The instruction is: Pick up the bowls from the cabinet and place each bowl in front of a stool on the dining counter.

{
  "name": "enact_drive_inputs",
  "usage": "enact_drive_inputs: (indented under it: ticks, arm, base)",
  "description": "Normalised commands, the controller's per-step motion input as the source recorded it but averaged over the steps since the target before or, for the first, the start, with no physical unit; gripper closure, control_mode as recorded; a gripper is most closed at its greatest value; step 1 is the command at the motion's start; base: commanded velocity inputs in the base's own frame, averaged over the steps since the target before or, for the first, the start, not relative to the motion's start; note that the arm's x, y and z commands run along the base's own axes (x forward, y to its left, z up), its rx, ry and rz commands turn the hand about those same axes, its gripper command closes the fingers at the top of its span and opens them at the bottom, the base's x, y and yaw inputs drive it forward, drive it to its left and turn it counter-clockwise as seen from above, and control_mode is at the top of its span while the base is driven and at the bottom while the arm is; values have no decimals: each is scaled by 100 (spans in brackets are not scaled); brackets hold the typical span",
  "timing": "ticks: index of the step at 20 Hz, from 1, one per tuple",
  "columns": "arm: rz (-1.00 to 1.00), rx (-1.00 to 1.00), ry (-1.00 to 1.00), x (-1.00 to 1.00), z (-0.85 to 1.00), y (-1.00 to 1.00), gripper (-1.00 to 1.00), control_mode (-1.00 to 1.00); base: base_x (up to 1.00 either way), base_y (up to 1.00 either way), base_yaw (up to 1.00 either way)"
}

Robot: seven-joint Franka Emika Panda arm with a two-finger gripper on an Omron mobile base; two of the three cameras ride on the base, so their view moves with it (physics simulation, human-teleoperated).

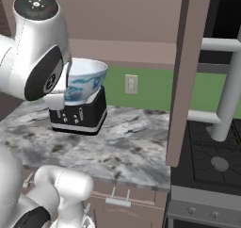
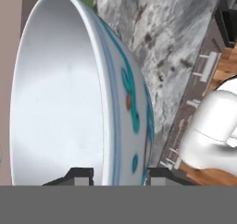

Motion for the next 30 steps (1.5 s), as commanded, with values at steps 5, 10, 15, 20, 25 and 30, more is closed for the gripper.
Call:
enact_drive_inputs:
  ticks: [5, 10, 15, 20, 25, 30]
  arm:
    - [0, -9, -18, -88, -24, 36, 100, -100]
    - [0, -2, -3, -18, -3, 27, 100, 100]
    - [0, 0, 0, 0, 0, 0, 100, 100]
    - [0, 0, 0, 0, 0, 0, 100, 100]
    - [0, 0, 0, 0, 0, 0, 100, 100]
    - [0, 0, 0, 0, 0, 0, 100, 100]
  base:
    - [0, 0, 0]
    - [-4, 5, 0]
    - [-75, -3, -33]
    - [-100, -12, -62]
    - [-100, 0, -70]
    - [-61, 5, -90]
